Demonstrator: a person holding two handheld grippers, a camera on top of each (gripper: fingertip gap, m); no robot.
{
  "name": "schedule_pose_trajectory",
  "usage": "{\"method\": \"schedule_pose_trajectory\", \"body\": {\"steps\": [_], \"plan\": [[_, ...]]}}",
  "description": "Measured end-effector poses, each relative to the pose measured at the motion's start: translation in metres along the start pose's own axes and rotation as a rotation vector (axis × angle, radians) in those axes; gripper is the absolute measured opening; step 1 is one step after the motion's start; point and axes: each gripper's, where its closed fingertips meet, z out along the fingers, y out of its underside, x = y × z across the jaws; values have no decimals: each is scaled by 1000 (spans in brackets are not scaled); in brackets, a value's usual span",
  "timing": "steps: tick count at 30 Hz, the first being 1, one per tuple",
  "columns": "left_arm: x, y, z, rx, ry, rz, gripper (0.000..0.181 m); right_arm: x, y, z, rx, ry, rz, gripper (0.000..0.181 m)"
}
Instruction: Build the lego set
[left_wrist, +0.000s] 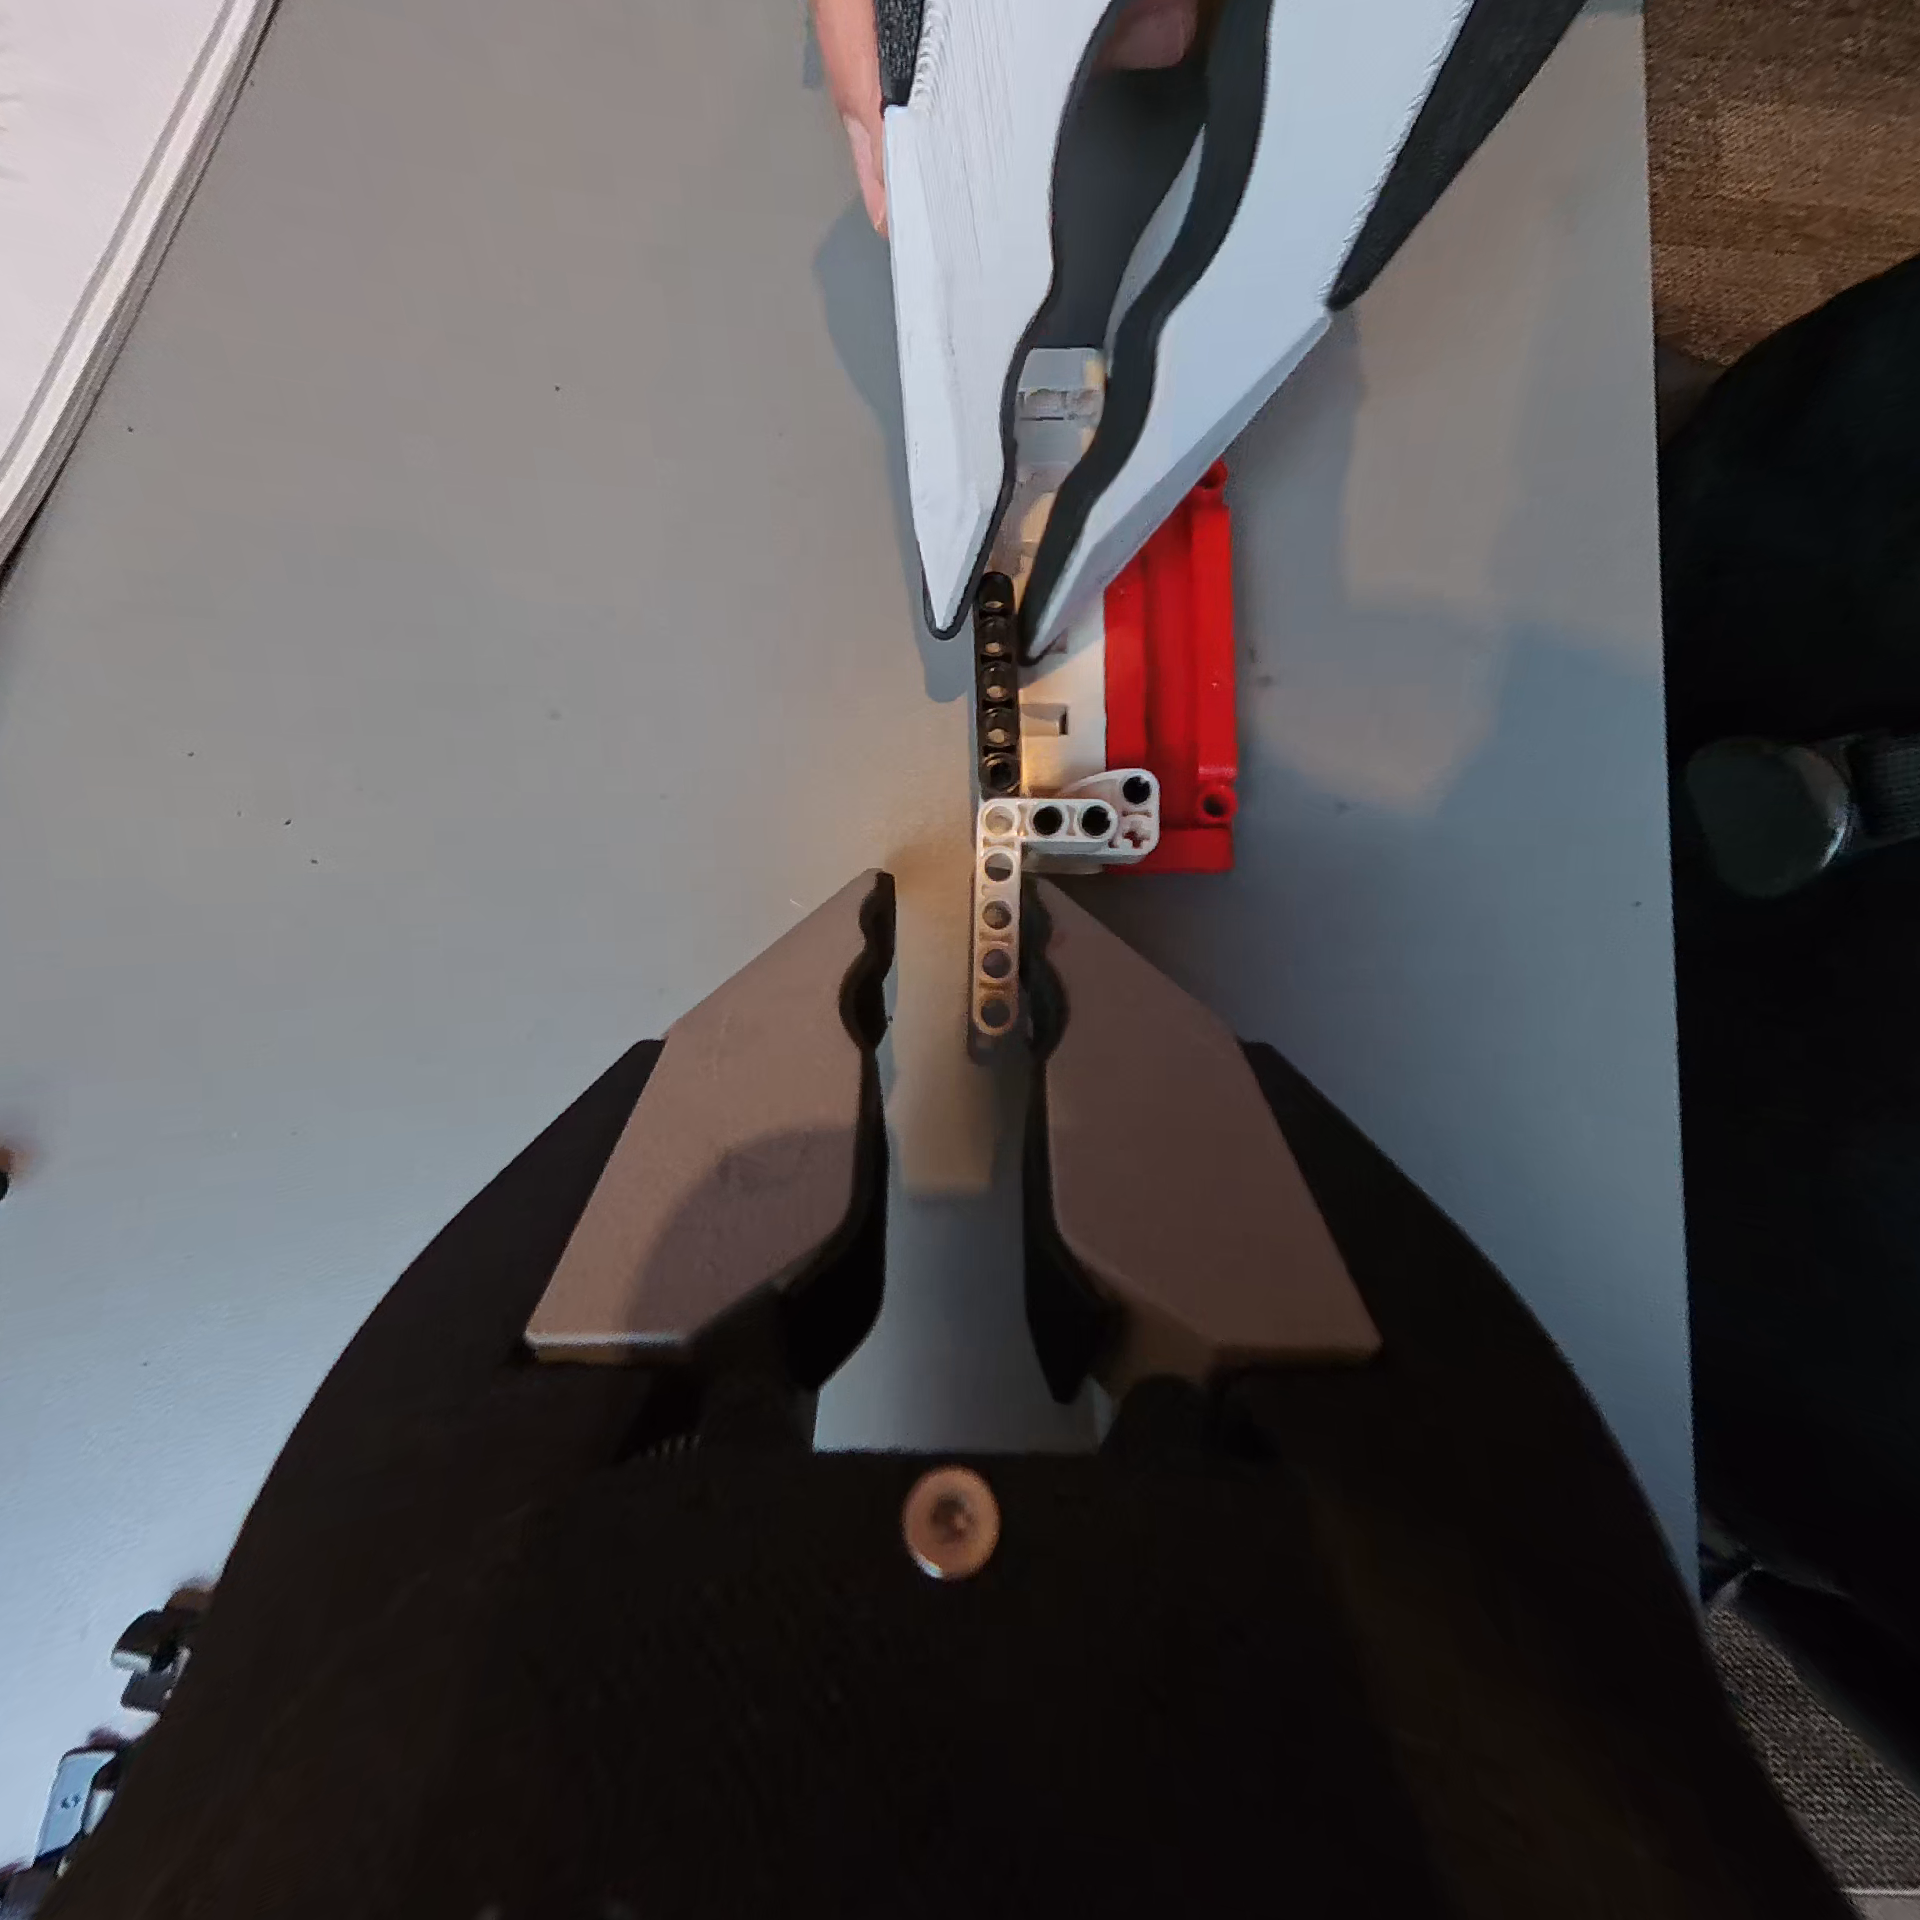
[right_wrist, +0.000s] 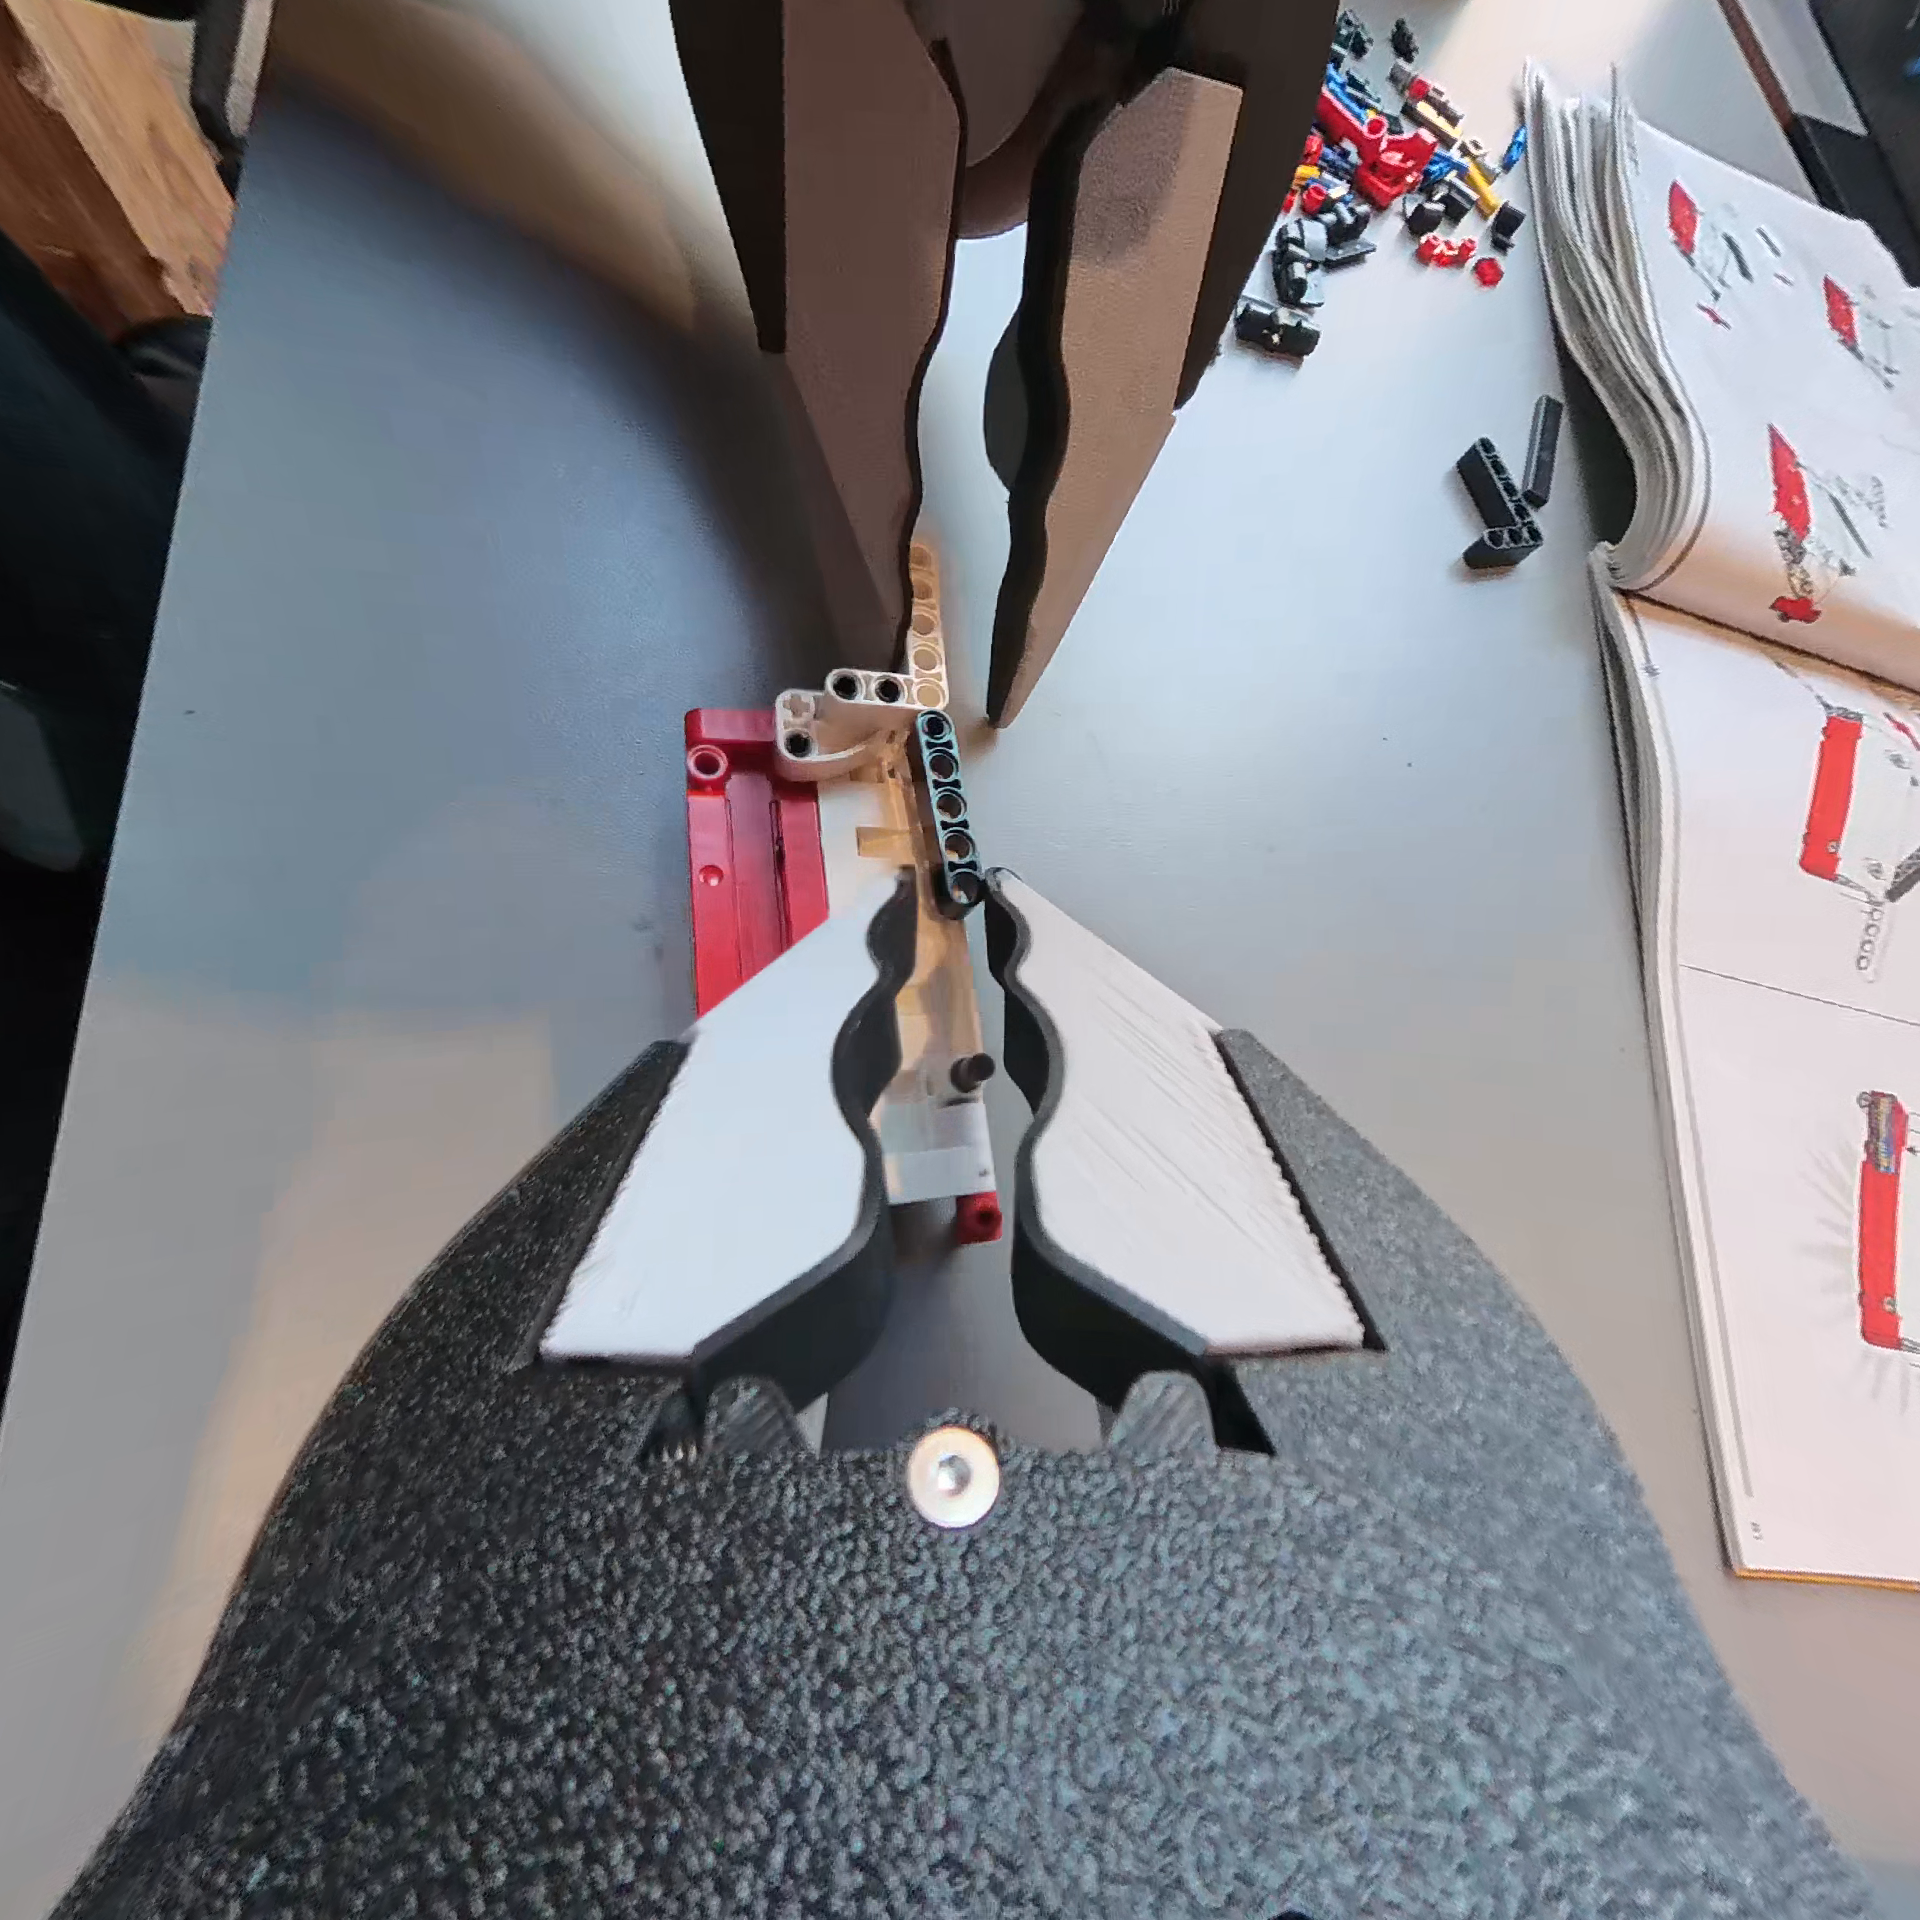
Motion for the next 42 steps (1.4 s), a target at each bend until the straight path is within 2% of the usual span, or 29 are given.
{"method": "schedule_pose_trajectory", "body": {"steps": [12,18,21,28,32,36,42], "plan": [[1,0,0,8,-9,-20,16,1,-1,0,10,17,-31,11],[1,10,-9,-8,-24,-37,19,2,-6,-15,39,-1,23,34],[2,17,-16,-2,-22,-78,23,-6,0,-25,10,-27,62,52],[2,13,-20,33,-60,-88,23,-21,10,-21,-46,-31,44,62],[-19,-6,-32,96,-120,-134,29,-21,3,-24,-14,-10,64,62],[-52,-26,-46,176,-193,-262,39,-16,3,-30,21,47,112,62],[-106,-22,-56,176,-350,-469,37,-9,10,-39,58,143,170,61]]}}
